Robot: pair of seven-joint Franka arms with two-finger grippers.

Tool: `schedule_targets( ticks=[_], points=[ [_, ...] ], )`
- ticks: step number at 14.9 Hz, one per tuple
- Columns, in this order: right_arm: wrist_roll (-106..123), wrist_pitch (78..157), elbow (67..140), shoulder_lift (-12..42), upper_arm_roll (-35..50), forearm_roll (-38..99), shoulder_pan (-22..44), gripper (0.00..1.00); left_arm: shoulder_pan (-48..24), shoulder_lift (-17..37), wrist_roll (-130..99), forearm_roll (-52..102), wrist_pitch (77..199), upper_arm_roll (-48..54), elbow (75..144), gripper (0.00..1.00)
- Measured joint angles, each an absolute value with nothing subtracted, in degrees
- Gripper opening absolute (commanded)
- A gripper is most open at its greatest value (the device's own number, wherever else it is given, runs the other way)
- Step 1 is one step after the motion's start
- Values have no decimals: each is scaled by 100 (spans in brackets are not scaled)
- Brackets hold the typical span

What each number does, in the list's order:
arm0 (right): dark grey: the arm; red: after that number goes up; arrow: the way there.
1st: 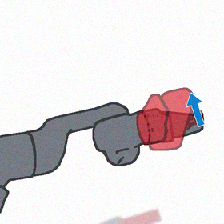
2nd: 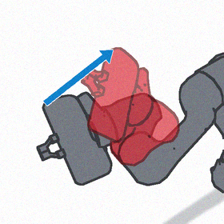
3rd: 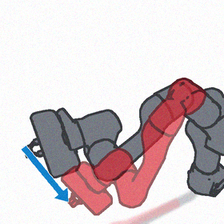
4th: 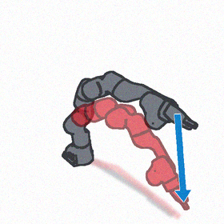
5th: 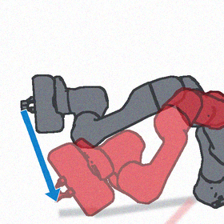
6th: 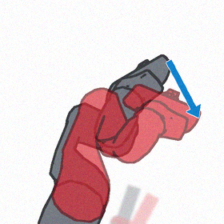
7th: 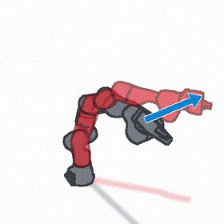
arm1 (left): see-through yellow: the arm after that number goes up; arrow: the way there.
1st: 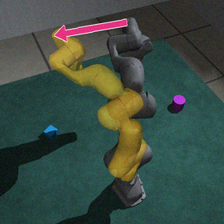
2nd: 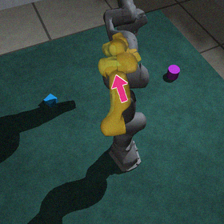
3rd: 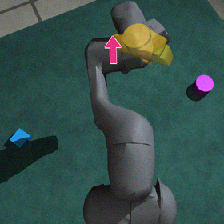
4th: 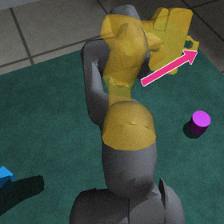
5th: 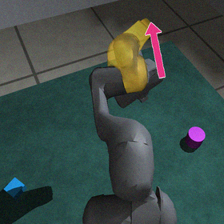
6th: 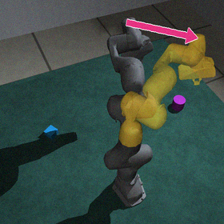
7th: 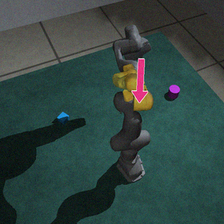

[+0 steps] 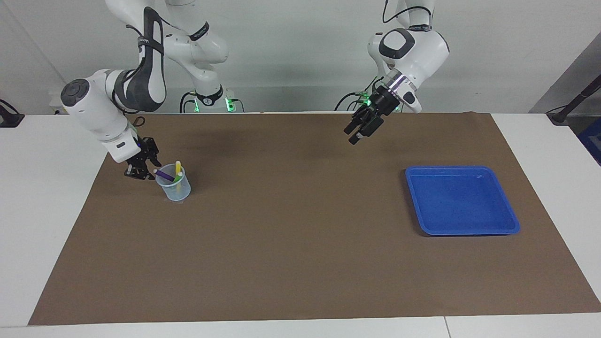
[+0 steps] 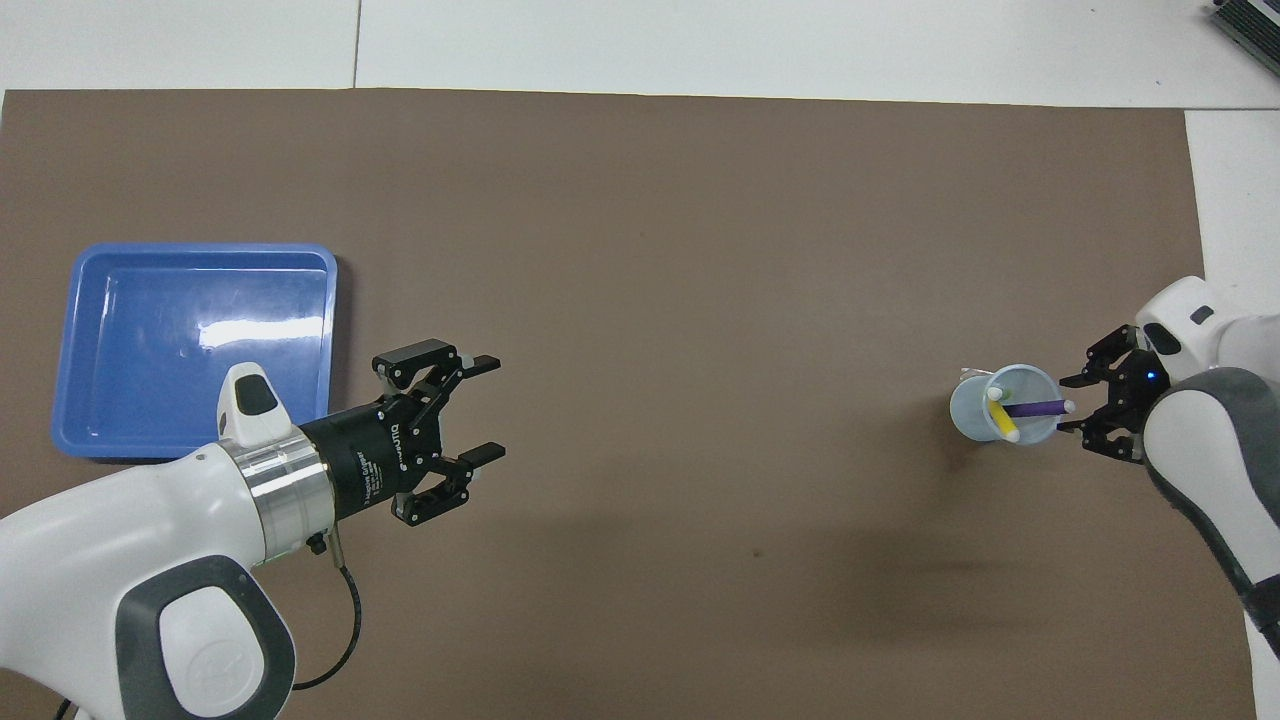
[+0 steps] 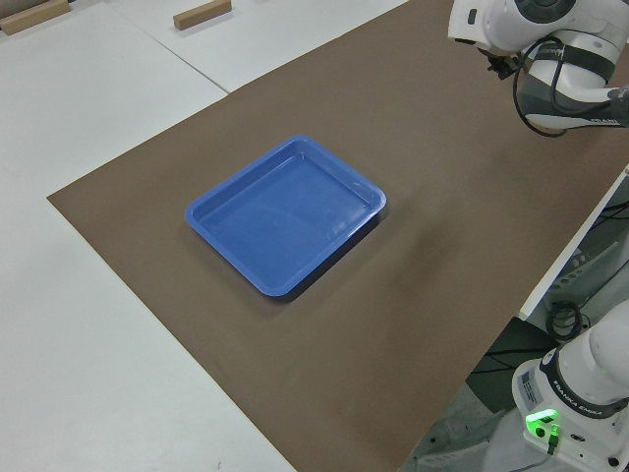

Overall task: Right arm passes pens to left for tray arrangement
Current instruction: 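Grasp the purple pen in the cup with the right gripper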

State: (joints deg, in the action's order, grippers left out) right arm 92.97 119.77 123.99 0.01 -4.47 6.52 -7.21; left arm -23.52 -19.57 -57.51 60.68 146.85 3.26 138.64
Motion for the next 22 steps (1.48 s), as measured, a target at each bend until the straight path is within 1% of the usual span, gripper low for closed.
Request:
schedule_targets(
  ticks=[10,12,13,17,20,22],
  points=[
    [9268,11917,12406,1,-420,652,-708,45,-2283,-1956,-5952,6068,14685,323,13772,93],
    [9263,11910,12426,1,-422,652,-708,38,-2269,-1952,-5960,6068,14685,320,13772,93],
    [9261,11910,12431,1,-423,652,-708,32,-2260,-1948,-5960,6068,14685,319,13772,93],
    [9241,11907,12435,1,-424,665,-709,0,-2218,-1946,-5961,6068,14682,320,13772,93],
    [9187,11856,12416,-1,-441,796,-714,0,-2214,-1946,-5961,6068,14643,320,13771,93],
    [9107,11698,12330,0,-445,876,-715,0,-2147,-1946,-5961,6068,14383,321,13762,92]
  ],
)
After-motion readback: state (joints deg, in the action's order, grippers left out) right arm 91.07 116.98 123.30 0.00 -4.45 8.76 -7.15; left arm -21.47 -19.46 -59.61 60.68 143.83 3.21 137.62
